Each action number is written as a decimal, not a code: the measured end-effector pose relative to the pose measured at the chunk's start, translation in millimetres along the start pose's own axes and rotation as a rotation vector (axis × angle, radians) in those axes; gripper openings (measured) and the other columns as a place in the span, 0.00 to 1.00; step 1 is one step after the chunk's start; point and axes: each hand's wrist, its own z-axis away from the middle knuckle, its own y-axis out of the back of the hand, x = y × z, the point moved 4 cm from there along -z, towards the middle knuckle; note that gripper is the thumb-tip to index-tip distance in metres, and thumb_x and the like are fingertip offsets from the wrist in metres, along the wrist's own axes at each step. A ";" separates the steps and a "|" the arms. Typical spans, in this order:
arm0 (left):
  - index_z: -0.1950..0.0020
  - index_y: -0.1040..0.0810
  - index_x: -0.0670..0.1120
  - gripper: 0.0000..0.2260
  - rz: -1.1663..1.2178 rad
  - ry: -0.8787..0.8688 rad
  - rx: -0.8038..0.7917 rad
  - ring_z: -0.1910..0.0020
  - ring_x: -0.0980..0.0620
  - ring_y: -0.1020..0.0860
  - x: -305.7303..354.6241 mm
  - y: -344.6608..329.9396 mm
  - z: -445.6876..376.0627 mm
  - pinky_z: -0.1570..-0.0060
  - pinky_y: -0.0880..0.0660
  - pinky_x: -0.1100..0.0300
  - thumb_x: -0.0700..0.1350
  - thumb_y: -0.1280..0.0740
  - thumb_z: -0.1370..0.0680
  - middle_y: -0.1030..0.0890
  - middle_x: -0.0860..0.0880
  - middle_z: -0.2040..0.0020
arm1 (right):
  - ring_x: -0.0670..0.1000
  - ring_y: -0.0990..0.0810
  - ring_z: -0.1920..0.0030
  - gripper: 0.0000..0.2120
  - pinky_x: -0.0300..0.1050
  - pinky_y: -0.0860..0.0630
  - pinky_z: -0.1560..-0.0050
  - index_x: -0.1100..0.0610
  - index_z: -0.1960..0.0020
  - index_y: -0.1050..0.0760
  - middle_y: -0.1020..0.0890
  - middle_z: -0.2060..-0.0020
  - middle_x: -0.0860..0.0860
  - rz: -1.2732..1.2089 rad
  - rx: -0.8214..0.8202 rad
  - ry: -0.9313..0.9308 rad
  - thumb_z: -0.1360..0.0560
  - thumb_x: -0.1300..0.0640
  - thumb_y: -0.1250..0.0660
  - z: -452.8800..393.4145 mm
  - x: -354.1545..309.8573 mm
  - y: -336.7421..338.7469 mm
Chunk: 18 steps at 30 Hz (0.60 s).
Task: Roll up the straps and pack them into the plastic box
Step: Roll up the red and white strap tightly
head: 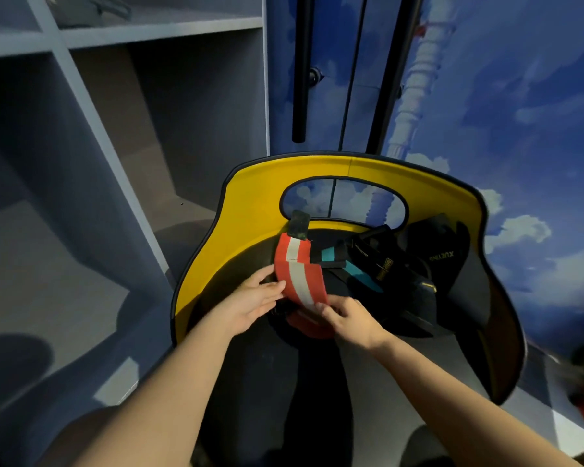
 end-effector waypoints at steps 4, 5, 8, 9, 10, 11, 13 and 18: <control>0.24 0.43 0.54 0.30 -0.159 -0.044 -0.028 0.34 0.49 0.27 -7.8 -17.3 5.8 0.29 0.37 0.50 0.46 0.33 0.23 0.26 0.46 0.33 | 0.50 0.19 0.46 0.10 0.48 0.24 0.40 0.52 0.43 0.24 0.18 0.47 0.52 -0.419 0.039 -0.040 0.19 0.56 0.43 1.9 -10.3 -0.5; 0.24 0.43 0.54 0.31 -0.176 -0.069 -0.007 0.34 0.49 0.27 -7.4 -19.7 6.3 0.30 0.36 0.50 0.46 0.33 0.23 0.26 0.46 0.32 | 0.50 0.19 0.47 0.10 0.46 0.24 0.41 0.53 0.43 0.24 0.18 0.47 0.53 -0.522 0.045 -0.038 0.19 0.57 0.43 3.1 -14.7 0.2; 0.24 0.41 0.53 0.29 -0.152 -0.132 0.064 0.35 0.48 0.27 -1.1 -24.7 9.1 0.39 0.27 0.54 0.45 0.33 0.23 0.27 0.45 0.32 | 0.51 0.18 0.47 0.11 0.46 0.23 0.42 0.53 0.43 0.24 0.17 0.48 0.53 -0.676 0.077 -0.028 0.19 0.56 0.43 5.6 -18.3 3.0; 0.24 0.41 0.52 0.29 -0.141 -0.140 0.072 0.36 0.47 0.26 1.5 -26.9 10.6 0.46 0.23 0.55 0.45 0.33 0.23 0.27 0.45 0.32 | 0.51 0.18 0.47 0.11 0.46 0.23 0.42 0.53 0.44 0.23 0.17 0.48 0.52 -0.699 0.091 -0.024 0.20 0.56 0.43 5.8 -18.1 3.8; 0.24 0.41 0.53 0.29 -0.137 -0.140 0.077 0.37 0.46 0.25 3.8 -28.8 12.3 0.53 0.21 0.56 0.45 0.34 0.23 0.27 0.45 0.33 | 0.51 0.18 0.47 0.10 0.46 0.23 0.43 0.52 0.44 0.23 0.17 0.49 0.52 -0.720 0.101 -0.021 0.20 0.55 0.43 6.3 -18.3 4.7; 0.24 0.41 0.53 0.29 -0.138 -0.136 0.084 0.39 0.45 0.24 5.2 -30.2 13.5 0.61 0.20 0.58 0.45 0.34 0.23 0.27 0.45 0.33 | 0.52 0.18 0.47 0.11 0.46 0.22 0.43 0.52 0.43 0.24 0.16 0.49 0.52 -0.740 0.106 -0.027 0.20 0.55 0.43 6.7 -17.6 4.8; 0.25 0.41 0.53 0.28 -0.136 -0.126 0.100 0.44 0.45 0.21 4.4 -31.4 15.5 0.70 0.23 0.62 0.44 0.34 0.22 0.25 0.45 0.35 | 0.54 0.18 0.46 0.12 0.49 0.22 0.43 0.54 0.40 0.25 0.17 0.47 0.54 -0.787 0.090 -0.053 0.20 0.53 0.42 7.1 -13.3 1.8; 0.25 0.42 0.54 0.29 -0.187 -0.086 0.121 0.53 0.48 0.20 -6.2 -28.2 16.0 0.62 0.22 0.58 0.42 0.33 0.23 0.21 0.44 0.40 | 0.52 0.19 0.48 0.12 0.46 0.22 0.45 0.55 0.41 0.26 0.19 0.47 0.54 -0.759 0.043 -0.194 0.21 0.51 0.40 13.2 2.1 -11.7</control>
